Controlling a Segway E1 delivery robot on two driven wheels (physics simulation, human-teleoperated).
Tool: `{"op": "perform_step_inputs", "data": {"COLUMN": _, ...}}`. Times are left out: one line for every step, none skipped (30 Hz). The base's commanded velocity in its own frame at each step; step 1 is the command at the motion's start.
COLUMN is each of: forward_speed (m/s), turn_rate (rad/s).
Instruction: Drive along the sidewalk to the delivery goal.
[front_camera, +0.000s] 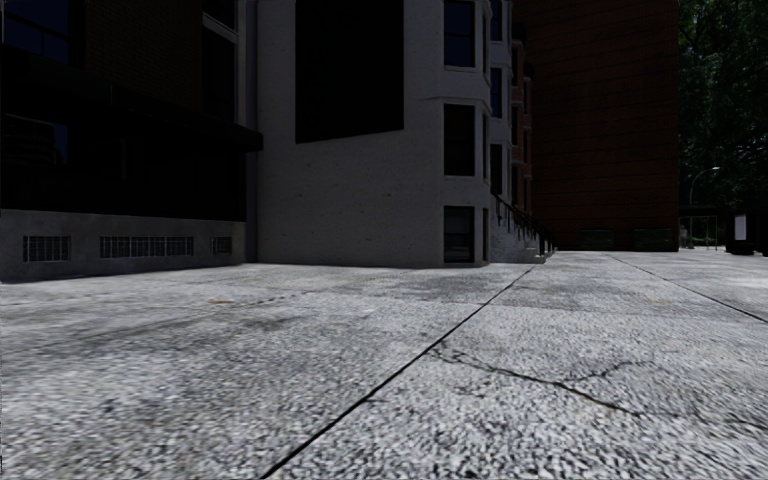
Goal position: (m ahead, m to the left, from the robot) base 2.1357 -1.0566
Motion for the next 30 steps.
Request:
{"op": "perform_step_inputs", "data": {"forward_speed": 2.00, "turn_rate": 0.00}}
{"op": "perform_step_inputs", "data": {"forward_speed": 2.00, "turn_rate": 0.00}}
{"op": "perform_step_inputs", "data": {"forward_speed": 2.00, "turn_rate": 0.00}}
{"op": "perform_step_inputs", "data": {"forward_speed": 2.00, "turn_rate": 0.00}}
{"op": "perform_step_inputs", "data": {"forward_speed": 2.00, "turn_rate": -0.10}}
{"op": "perform_step_inputs", "data": {"forward_speed": 2.00, "turn_rate": -0.23}}
{"op": "perform_step_inputs", "data": {"forward_speed": 2.00, "turn_rate": -0.27}}
{"op": "perform_step_inputs", "data": {"forward_speed": 2.00, "turn_rate": -0.27}}
{"op": "perform_step_inputs", "data": {"forward_speed": 2.00, "turn_rate": -0.28}}
{"op": "perform_step_inputs", "data": {"forward_speed": 2.00, "turn_rate": -0.28}}
{"op": "perform_step_inputs", "data": {"forward_speed": 2.00, "turn_rate": -0.28}}
{"op": "perform_step_inputs", "data": {"forward_speed": 2.00, "turn_rate": -0.28}}
{"op": "perform_step_inputs", "data": {"forward_speed": 2.00, "turn_rate": -0.28}}
{"op": "perform_step_inputs", "data": {"forward_speed": 2.00, "turn_rate": -0.28}}
{"op": "perform_step_inputs", "data": {"forward_speed": 2.00, "turn_rate": -0.28}}
{"op": "perform_step_inputs", "data": {"forward_speed": 2.00, "turn_rate": -0.28}}
{"op": "perform_step_inputs", "data": {"forward_speed": 2.00, "turn_rate": -0.28}}
{"op": "perform_step_inputs", "data": {"forward_speed": 1.94, "turn_rate": -0.28}}
{"op": "perform_step_inputs", "data": {"forward_speed": 1.88, "turn_rate": -0.28}}
{"op": "perform_step_inputs", "data": {"forward_speed": 1.88, "turn_rate": -0.28}}
{"op": "perform_step_inputs", "data": {"forward_speed": 1.70, "turn_rate": -0.28}}
{"op": "perform_step_inputs", "data": {"forward_speed": 1.46, "turn_rate": -0.28}}
{"op": "perform_step_inputs", "data": {"forward_speed": 1.27, "turn_rate": -0.28}}
{"op": "perform_step_inputs", "data": {"forward_speed": 1.19, "turn_rate": -0.28}}
{"op": "perform_step_inputs", "data": {"forward_speed": 1.19, "turn_rate": -0.28}}
{"op": "perform_step_inputs", "data": {"forward_speed": 1.17, "turn_rate": -0.28}}
{"op": "perform_step_inputs", "data": {"forward_speed": 1.17, "turn_rate": -0.28}}
{"op": "perform_step_inputs", "data": {"forward_speed": 1.16, "turn_rate": -0.28}}
{"op": "perform_step_inputs", "data": {"forward_speed": 1.16, "turn_rate": -0.28}}
{"op": "perform_step_inputs", "data": {"forward_speed": 1.16, "turn_rate": -0.28}}
